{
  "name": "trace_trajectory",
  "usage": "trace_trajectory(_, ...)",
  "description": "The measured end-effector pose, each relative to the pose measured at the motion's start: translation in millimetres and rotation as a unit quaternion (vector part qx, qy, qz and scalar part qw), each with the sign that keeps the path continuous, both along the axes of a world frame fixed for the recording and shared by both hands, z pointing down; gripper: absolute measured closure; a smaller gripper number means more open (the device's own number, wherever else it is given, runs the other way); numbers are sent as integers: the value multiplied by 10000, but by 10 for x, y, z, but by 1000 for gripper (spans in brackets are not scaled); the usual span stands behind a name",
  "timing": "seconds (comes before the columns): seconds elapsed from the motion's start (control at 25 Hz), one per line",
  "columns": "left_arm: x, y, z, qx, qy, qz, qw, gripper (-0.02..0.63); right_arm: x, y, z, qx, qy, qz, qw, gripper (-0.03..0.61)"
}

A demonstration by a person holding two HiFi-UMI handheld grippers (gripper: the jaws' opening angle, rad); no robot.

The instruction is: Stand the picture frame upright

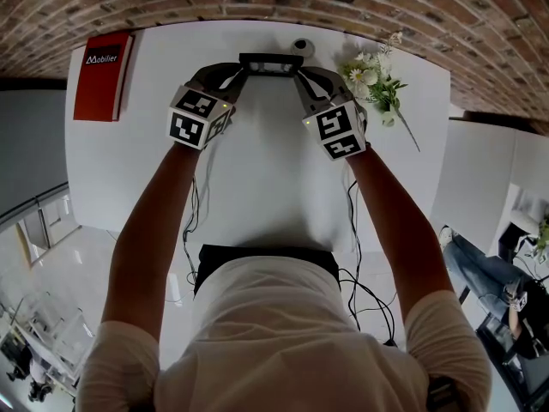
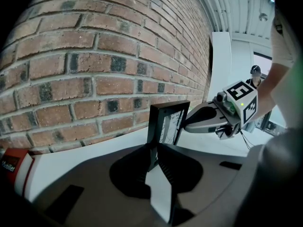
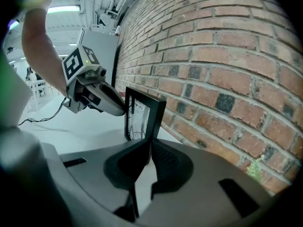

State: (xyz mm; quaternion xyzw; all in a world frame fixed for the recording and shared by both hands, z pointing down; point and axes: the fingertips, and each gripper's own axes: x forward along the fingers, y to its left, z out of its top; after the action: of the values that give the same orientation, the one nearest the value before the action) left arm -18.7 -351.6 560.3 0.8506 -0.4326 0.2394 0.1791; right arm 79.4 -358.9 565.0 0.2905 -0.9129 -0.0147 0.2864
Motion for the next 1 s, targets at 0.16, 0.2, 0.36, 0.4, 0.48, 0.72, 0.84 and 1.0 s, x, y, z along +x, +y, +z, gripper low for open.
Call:
trace_trajectory(0.16, 3, 1, -2, -16, 10, -17, 10000, 569, 2, -4, -4, -34, -45, 17, 10000, 554)
trace_trajectory(0.2, 4, 1, -3, -17, 16, -19, 10000, 565, 3, -3, -6, -36, -50, 19, 10000, 554)
trace_trajectory(0.36, -5, 0, -13, -34, 27, -38, 10000, 557, 5, 8, -12, -40, -61, 27, 10000, 554)
trace_trajectory(0.4, -6, 2, -16, -37, 32, -40, 10000, 555, 14, 12, -14, -45, -63, 42, 10000, 554)
trace_trajectory(0.48, -5, 15, -19, -45, 36, -27, 10000, 551, 36, 24, -14, -70, -64, 82, 9999, 554)
trace_trajectory(0.72, -11, 71, -25, -39, 64, -4, 10000, 549, 73, 81, -20, -80, -39, 139, 9999, 554)
trace_trajectory(0.84, -14, 115, -27, -42, 85, -13, 10000, 549, 89, 137, -15, -84, -9, 153, 9998, 554)
trace_trajectory(1.0, -35, 188, -46, -49, 99, -4, 9999, 549, 111, 211, -24, -94, 19, 187, 9998, 554)
